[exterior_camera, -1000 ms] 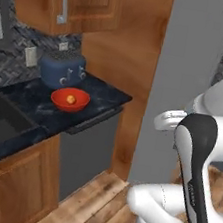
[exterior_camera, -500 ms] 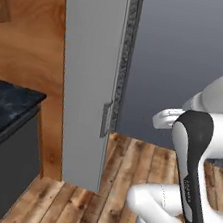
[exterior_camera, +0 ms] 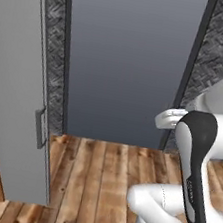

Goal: Take the peach, mango, and chicken drumstick from the freezer and place them in the bowl on the counter.

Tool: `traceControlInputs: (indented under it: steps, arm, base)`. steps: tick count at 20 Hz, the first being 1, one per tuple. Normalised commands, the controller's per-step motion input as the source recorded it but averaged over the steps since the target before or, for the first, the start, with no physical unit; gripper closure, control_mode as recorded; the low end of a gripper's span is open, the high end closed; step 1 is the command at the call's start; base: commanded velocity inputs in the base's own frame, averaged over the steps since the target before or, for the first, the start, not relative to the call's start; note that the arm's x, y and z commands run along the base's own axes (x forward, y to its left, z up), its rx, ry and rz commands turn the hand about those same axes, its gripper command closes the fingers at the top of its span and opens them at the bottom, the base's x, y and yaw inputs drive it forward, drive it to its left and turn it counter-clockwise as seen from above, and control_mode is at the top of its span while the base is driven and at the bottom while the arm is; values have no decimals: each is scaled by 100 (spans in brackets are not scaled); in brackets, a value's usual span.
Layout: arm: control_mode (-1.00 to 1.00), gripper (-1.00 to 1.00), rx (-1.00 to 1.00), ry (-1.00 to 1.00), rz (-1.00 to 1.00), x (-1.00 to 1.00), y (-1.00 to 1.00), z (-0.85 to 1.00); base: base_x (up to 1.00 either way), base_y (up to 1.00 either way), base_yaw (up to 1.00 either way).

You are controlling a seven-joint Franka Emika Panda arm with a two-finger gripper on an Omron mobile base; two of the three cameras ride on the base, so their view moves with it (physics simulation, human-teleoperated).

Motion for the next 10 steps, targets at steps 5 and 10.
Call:
traceControlInputs:
  steps: [5,10]
  arm:
    - [100,-100,0,0,0,0,0,0]
    - [100,-100,0,0,0,0,0,0]
  base:
    - [70,-32,-30]
    - [100,-9,2]
